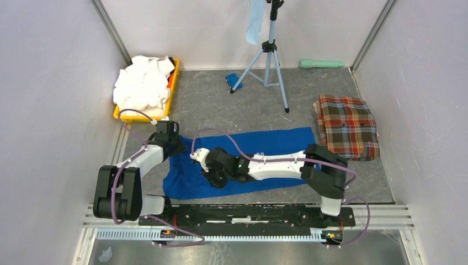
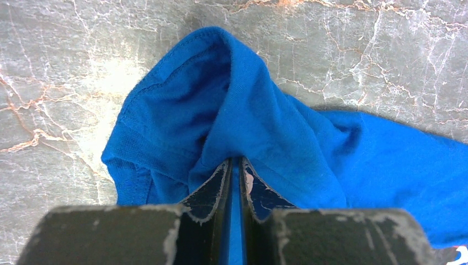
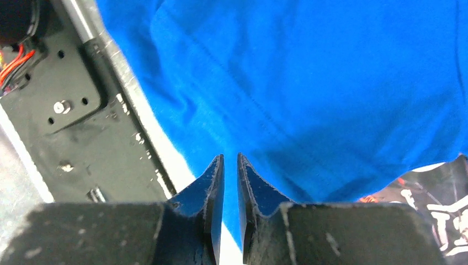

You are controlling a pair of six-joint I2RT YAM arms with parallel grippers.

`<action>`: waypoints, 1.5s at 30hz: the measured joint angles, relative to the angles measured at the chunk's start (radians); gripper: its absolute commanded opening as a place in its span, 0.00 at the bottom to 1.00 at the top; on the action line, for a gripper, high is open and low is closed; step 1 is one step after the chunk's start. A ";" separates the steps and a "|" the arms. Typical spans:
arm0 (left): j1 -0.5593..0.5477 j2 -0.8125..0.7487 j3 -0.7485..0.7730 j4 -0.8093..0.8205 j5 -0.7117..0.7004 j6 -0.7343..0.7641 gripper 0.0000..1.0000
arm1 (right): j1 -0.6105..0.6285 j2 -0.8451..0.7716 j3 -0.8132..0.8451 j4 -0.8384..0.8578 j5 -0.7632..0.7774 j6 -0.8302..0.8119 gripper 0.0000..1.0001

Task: Fold and stack the mixed laundry pile
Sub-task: Fold the T-shirt, then adjust the T-shirt at the center of the board.

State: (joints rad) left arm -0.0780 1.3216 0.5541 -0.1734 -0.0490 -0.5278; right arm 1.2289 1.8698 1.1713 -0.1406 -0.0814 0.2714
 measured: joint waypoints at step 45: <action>-0.421 -0.075 -0.045 -0.098 -0.045 -0.192 0.31 | -0.564 -0.161 -0.302 0.052 0.464 -0.025 0.24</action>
State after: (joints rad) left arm -0.4992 1.2465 0.5095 -0.2718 -0.0940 -0.7197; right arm 0.6647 1.7092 0.8692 -0.0887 0.3824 0.2466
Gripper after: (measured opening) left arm 0.327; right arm 0.239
